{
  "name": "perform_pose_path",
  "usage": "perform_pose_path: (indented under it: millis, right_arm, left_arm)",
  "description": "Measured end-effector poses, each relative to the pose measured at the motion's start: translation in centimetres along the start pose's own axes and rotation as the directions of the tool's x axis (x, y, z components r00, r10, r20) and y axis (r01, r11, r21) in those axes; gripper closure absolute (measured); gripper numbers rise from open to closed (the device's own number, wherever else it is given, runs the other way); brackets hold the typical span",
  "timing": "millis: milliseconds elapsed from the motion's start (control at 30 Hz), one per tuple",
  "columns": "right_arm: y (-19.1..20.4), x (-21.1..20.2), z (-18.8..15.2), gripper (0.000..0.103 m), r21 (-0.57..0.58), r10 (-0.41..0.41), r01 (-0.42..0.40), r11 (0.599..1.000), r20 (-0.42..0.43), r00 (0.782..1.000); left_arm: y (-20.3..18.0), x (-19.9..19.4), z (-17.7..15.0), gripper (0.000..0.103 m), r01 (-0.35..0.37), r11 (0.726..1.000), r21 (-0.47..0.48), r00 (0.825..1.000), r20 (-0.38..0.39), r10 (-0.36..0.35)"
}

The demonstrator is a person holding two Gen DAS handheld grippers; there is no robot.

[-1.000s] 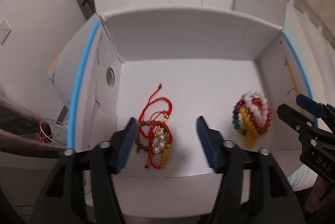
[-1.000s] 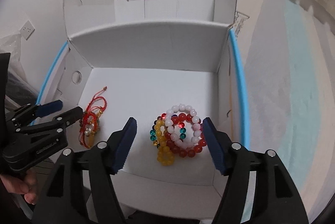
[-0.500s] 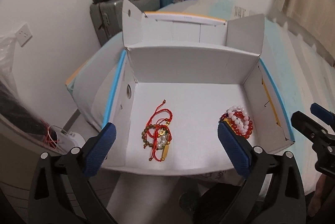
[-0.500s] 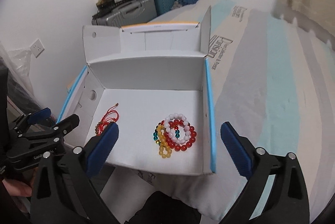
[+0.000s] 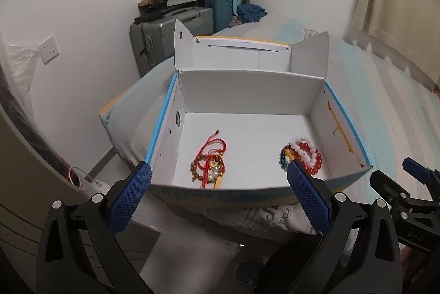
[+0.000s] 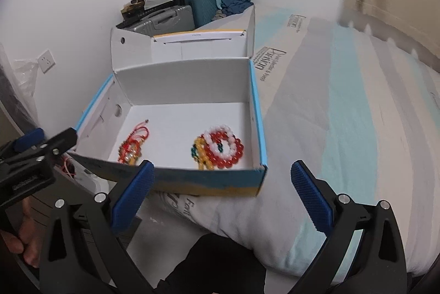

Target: Organize jewelry

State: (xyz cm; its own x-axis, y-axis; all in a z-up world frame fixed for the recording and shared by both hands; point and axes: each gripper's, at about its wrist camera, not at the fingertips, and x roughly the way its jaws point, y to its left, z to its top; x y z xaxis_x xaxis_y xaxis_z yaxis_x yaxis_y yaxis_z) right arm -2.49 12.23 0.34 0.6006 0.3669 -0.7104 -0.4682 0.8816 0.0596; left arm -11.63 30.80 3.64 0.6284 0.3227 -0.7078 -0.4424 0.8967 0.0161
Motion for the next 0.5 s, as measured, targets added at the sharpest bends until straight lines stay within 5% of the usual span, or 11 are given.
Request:
perform_pose_path:
  millis: [500]
  right_arm:
    - [0.69, 0.33, -0.9, 0.008, -0.004, -0.016, 0.016, 1.0, -0.007, 1.0]
  left_arm:
    - [0.52, 0.08, -1.19, 0.006, 0.001, 1.0, 0.006, 1.0, -0.015, -0.001]
